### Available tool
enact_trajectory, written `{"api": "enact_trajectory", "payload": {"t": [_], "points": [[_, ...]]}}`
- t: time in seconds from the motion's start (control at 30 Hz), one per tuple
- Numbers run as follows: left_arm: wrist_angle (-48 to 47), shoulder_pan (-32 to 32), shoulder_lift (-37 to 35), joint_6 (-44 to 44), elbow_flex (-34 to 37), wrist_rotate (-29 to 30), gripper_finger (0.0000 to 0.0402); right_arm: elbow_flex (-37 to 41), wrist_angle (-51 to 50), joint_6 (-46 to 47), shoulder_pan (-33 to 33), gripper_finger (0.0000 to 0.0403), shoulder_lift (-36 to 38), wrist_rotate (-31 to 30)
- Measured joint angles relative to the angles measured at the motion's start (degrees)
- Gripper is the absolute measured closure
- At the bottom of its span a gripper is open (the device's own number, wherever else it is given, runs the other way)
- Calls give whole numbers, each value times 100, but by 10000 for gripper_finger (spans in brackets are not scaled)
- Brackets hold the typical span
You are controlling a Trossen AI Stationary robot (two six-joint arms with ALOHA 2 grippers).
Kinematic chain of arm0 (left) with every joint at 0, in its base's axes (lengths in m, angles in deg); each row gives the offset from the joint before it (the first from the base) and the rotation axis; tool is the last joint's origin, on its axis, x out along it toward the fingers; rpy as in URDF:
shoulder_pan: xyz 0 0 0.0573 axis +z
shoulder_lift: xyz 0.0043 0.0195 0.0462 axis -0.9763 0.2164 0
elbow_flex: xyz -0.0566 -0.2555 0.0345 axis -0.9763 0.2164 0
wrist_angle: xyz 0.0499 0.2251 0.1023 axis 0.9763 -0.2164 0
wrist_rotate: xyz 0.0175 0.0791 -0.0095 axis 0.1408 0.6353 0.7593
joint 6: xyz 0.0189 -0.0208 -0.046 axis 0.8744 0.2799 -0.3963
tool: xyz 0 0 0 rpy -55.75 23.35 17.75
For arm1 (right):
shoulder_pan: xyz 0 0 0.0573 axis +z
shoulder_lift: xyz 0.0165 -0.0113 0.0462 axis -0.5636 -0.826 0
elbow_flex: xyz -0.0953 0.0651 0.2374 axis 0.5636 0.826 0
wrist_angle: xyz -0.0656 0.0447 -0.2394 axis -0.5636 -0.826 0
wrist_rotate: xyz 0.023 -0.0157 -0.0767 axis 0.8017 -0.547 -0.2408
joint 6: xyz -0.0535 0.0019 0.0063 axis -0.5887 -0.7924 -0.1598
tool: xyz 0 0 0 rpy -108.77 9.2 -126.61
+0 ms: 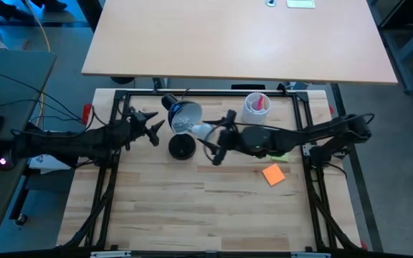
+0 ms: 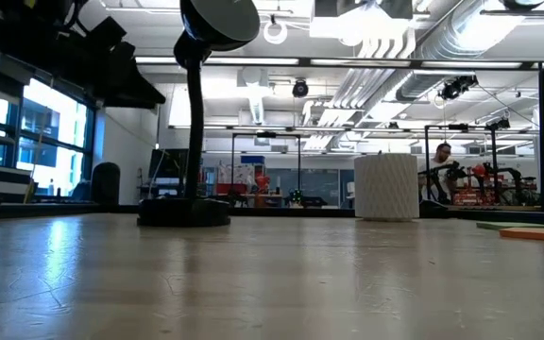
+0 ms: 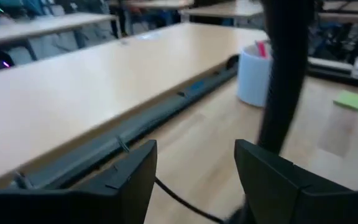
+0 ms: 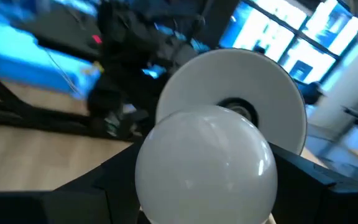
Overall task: Screw lightbulb
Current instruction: Insert the white lightbulb into the black lamp
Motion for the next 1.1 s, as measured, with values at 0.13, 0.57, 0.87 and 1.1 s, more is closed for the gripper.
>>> {"api": "enact_trajectory", "payload": {"t": [0.13, 0.57, 0.87, 1.1], "points": [[717, 224, -2, 567, 0, 279, 203, -843, -735, 61, -96, 139, -489, -325], [1736, 1052, 0, 1406, -7, -1763, 233, -1472, -1100, 479, -619, 139, -1103, -69], [2448, 908, -39, 1009, -7, -2899, 236, -1472, -743, 600, -827, 139, -1101, 241], [2466, 555, -96, 745, -7, -2916, 237, -1472, -614, 619, -846, 139, -1116, 166]]}}
